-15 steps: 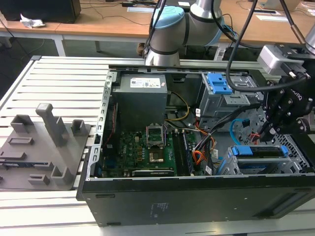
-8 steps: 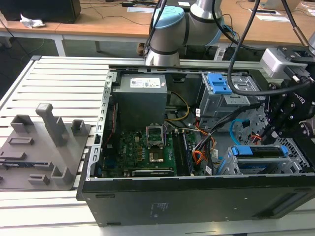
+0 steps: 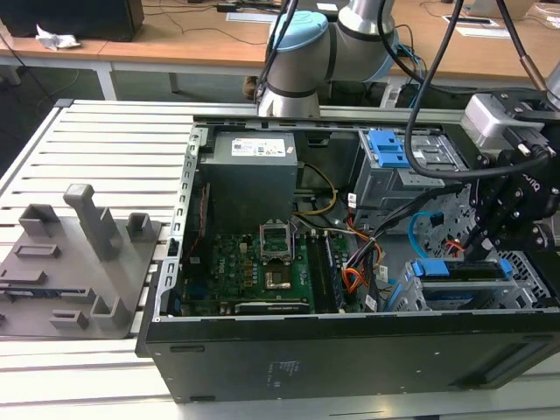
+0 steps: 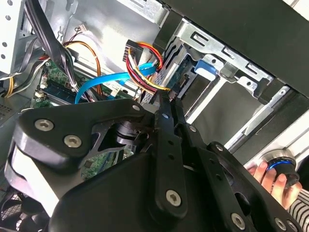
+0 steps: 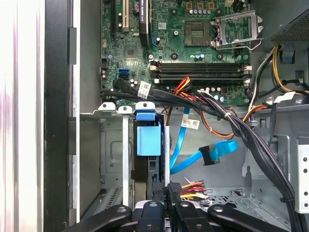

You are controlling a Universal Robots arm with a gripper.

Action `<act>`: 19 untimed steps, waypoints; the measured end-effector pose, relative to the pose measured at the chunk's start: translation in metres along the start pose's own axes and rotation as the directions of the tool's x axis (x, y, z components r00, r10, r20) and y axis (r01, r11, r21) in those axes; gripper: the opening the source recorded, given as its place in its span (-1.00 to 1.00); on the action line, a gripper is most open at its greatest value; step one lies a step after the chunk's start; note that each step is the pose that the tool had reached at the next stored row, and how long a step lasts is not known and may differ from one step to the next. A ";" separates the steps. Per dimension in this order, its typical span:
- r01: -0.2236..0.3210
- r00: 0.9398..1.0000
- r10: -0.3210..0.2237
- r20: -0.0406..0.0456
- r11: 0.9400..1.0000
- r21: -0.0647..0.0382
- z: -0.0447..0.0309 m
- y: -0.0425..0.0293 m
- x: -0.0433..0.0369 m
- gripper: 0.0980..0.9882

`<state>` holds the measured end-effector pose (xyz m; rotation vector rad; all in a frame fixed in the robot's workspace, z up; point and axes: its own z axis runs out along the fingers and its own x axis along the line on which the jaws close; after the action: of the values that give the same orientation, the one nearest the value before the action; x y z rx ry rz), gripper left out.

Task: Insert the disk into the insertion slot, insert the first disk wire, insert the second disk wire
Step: 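Insert the first disk wire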

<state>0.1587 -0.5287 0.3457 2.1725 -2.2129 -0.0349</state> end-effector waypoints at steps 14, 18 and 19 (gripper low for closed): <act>0.000 1.000 0.000 0.008 1.000 -0.003 -0.0014 -0.0038 0.0074 -0.87; 0.001 1.000 -0.001 0.015 1.000 -0.005 -0.0004 -0.0068 0.0083 -0.87; 0.001 1.000 -0.001 0.016 1.000 -0.005 0.0001 -0.0070 0.0104 -0.87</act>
<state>0.1655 -0.5392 0.3454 2.1782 -2.2177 -0.0575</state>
